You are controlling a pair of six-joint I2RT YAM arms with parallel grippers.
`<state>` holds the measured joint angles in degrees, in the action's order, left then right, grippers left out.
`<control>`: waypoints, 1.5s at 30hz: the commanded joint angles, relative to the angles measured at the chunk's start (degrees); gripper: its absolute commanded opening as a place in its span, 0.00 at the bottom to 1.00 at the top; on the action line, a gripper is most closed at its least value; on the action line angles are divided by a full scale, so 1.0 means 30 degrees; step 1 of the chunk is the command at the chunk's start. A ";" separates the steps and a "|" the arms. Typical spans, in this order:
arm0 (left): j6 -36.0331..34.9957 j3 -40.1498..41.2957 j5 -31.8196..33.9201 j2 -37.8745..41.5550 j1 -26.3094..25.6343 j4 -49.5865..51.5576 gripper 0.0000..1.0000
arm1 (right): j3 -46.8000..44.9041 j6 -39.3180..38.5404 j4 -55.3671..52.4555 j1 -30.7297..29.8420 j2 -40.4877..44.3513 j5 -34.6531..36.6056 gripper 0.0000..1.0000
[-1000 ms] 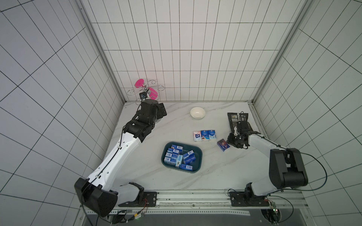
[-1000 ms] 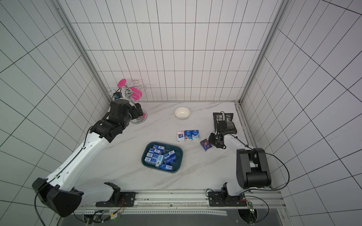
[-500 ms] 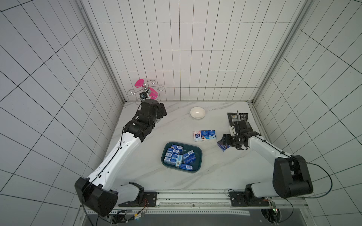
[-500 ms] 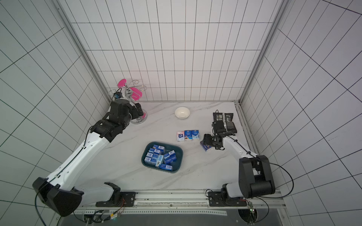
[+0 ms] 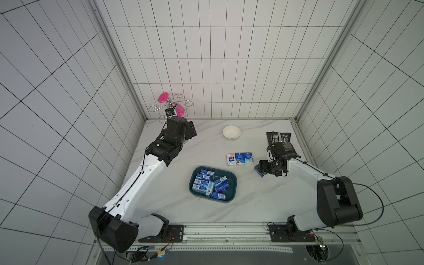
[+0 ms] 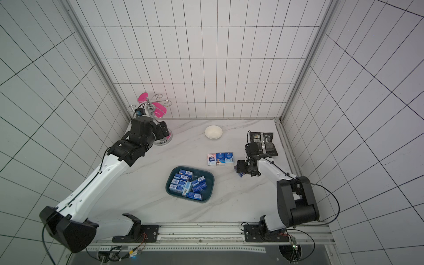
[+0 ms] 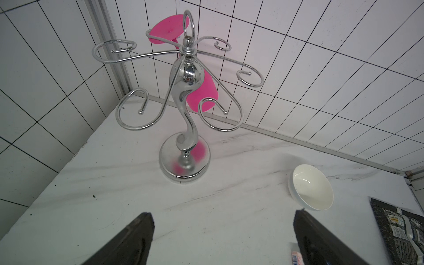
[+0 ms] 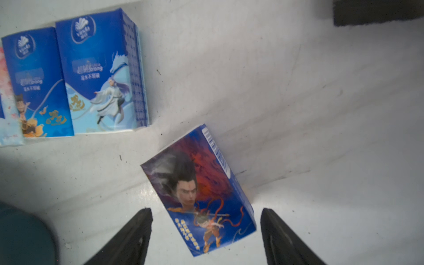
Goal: Take the pocket tissues out of the storage box
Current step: Move the pocket tissues to the center of the board.
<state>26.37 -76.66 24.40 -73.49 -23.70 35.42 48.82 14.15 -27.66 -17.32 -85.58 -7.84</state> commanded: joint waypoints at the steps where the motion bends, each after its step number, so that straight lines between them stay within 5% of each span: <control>1: -0.0257 -0.0461 -0.0034 -0.0112 -0.0067 -0.0003 0.98 | 0.1042 -0.0239 -0.0702 -0.0133 -0.0560 -0.0125 0.78; 11: -0.0271 -0.0403 0.0094 -0.0086 -0.0066 -0.0027 0.98 | 0.0504 0.0495 0.0276 -0.0730 -0.0599 -0.1518 0.77; 20: -0.0131 -0.0172 -0.0111 -0.0203 -0.0067 -0.0225 0.98 | 0.1127 0.0739 -0.0740 -0.1287 -0.1375 -0.0041 0.76; 32: -0.0007 -0.0013 -0.0162 -0.0091 -0.0067 -0.0311 0.98 | 0.1158 0.1231 -0.0595 -0.1826 -0.1346 0.1669 0.54; 45: -0.0156 0.0067 -0.0220 0.0269 -0.0067 -0.0371 0.98 | 0.3788 0.0578 -0.1199 -0.0456 -0.2747 0.2179 0.53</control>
<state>26.35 -76.64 24.14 -73.82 -23.70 35.31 55.75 17.12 -30.20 -19.84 -91.57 -2.04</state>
